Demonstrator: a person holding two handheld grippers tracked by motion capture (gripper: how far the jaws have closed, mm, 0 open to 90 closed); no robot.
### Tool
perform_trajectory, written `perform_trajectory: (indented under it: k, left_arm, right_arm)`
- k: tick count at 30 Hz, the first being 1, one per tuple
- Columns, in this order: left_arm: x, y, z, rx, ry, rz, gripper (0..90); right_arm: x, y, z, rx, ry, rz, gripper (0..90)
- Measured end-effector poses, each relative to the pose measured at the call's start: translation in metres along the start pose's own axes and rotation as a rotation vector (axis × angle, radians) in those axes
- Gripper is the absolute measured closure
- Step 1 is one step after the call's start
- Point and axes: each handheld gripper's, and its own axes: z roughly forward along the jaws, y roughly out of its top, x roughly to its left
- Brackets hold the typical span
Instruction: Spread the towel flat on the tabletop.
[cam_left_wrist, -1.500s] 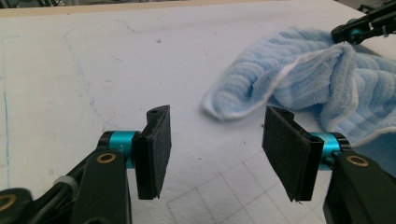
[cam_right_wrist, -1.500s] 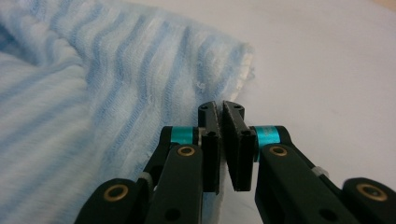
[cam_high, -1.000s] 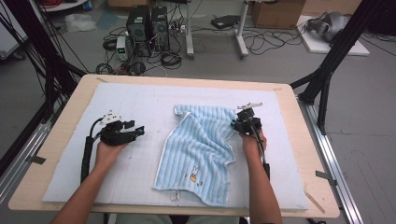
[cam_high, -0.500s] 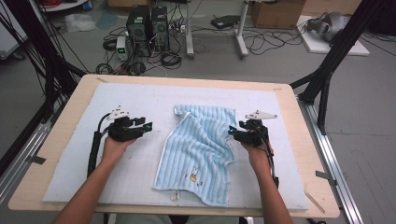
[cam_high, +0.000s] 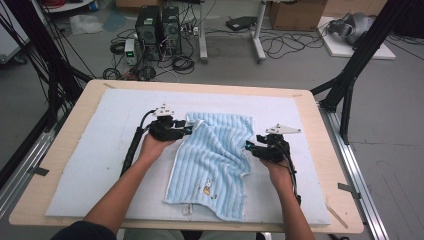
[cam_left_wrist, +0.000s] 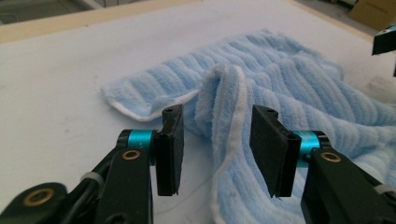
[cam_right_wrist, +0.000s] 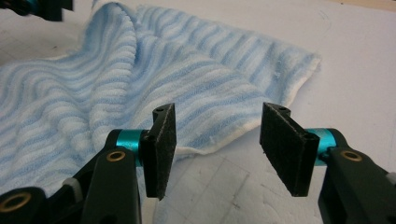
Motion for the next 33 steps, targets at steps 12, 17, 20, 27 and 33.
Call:
perform_trajectory:
  k: [12,17,20,27,33]
  left_arm:
    - [0.004,-0.007,0.013,0.16,0.05,-0.019,86.4]
    - [0.008,-0.006,-0.006,0.158,0.04,-0.043,87.0]
    - [0.008,-0.017,-0.02,0.165,0.035,-0.068,87.1]
    - [0.013,-0.04,-0.052,0.184,-0.003,-0.121,87.2]
    - [0.014,-0.056,-0.069,0.206,-0.021,-0.139,87.1]
  right_arm:
    - [-0.002,-0.003,-0.001,0.008,0.002,0.012,45.5]
    - [-0.001,-0.004,0.0,0.015,0.001,0.012,45.6]
    - [0.003,-0.004,0.001,0.018,0.01,0.01,45.8]
    - [0.013,-0.001,0.008,0.017,0.04,-0.003,47.3]
    - [0.031,0.001,0.021,0.037,0.086,-0.042,49.9]
